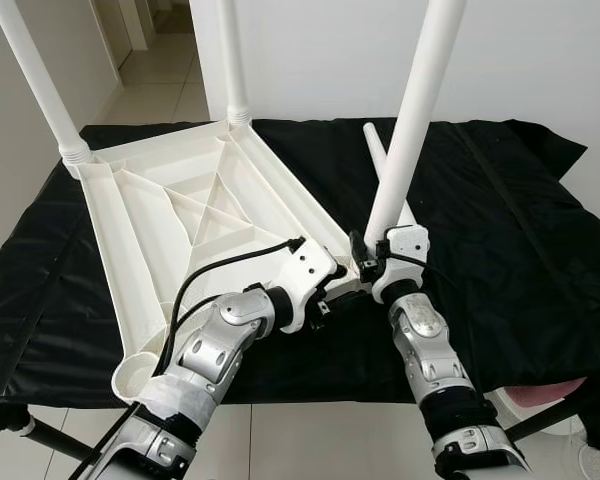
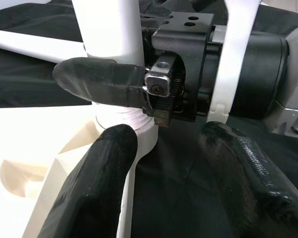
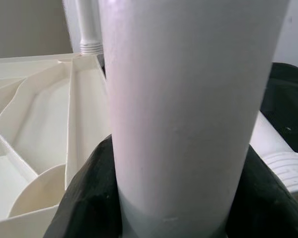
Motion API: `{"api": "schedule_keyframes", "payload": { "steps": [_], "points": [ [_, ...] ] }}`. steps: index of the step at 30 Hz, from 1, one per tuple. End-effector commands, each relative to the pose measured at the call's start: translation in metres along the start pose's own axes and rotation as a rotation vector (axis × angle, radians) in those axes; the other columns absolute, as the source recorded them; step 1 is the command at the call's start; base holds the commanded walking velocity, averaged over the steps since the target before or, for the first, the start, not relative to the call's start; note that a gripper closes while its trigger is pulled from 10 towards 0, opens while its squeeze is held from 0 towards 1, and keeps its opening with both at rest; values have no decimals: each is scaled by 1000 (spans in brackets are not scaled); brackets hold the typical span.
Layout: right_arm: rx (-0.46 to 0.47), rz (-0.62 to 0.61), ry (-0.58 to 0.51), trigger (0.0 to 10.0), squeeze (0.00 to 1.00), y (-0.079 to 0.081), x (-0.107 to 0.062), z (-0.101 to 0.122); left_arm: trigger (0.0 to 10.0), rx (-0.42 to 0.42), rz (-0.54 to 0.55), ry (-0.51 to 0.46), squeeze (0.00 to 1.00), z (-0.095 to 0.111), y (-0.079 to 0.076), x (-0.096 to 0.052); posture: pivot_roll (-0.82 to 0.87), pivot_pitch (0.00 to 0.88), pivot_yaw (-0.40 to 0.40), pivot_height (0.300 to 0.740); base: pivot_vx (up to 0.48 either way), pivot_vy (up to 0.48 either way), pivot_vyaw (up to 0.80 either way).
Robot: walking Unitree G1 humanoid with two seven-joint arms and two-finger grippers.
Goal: Building children table
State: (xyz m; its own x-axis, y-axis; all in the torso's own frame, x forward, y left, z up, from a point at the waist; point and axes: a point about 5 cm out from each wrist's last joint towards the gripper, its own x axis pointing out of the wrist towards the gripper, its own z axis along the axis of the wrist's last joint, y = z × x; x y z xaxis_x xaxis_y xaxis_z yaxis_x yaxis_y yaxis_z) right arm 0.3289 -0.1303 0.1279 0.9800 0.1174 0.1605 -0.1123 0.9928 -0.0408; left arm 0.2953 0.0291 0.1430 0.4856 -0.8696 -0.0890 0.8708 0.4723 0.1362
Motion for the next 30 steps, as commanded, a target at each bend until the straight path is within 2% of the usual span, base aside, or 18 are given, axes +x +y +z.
{"api": "schedule_keyframes", "payload": {
  "steps": [1, 3, 6, 11, 19, 20, 21, 25, 26, 30],
  "points": [
    [-7, -97, 85, 10000, 0, -15, -9, -17, 10000, 11, 11, 13, 0, -3, 3, -3, -92, 0, 19, 740, 0, 0, 0],
    [4, -191, 80, 10000, 0, -16, -9, -16, 10000, 12, 19, 15, 0, -3, 6, -4, -95, 0, 26, 740, 0, 0, 0],
    [10, -233, 77, 10000, 0, -13, -10, -16, 10000, 11, 31, 23, 0, -5, 9, -7, -92, 0, 28, 740, 0, 0, 0],
    [33, -231, 68, 10000, 0, -2, -14, -16, 10000, 10, 38, 27, 0, -5, 11, -9, -85, 0, 24, 740, 0, 0, 0],
    [25, -220, 65, 10000, 0, -1, -15, -16, 10000, 11, 43, 29, 0, -6, 12, -10, -93, 0, 25, 740, 0, 0, 0],
    [25, -192, 71, 10000, 984, 0, -15, -17, 10000, 5, 42, 26, 0, -5, 12, -10, -110, 0, 39, 740, 0, 0, 0],
    [12, -170, 68, 10000, 1000, 0, -15, -17, 10000, 5, 38, 26, 0, -5, 12, -10, -117, 0, 45, 740, 0, 0, 0],
    [-19, -159, 61, 10000, 1000, -1, -14, -16, 10000, 10, 30, 29, 0, -5, 12, -9, -118, 0, 47, 740, 0, 0, 0],
    [-21, -147, 45, 10000, 0, -4, -12, -13, 10000, 13, 28, 27, 0, -4, 12, -9, -117, 0, 48, 740, 0, 0, 0],
    [-16, -106, 30, 10000, 0, -5, -11, -10, 10000, 15, 35, 24, 0, -3, 14, -8, -120, 0, 53, 740, 0, 0, 0]
  ]
}}
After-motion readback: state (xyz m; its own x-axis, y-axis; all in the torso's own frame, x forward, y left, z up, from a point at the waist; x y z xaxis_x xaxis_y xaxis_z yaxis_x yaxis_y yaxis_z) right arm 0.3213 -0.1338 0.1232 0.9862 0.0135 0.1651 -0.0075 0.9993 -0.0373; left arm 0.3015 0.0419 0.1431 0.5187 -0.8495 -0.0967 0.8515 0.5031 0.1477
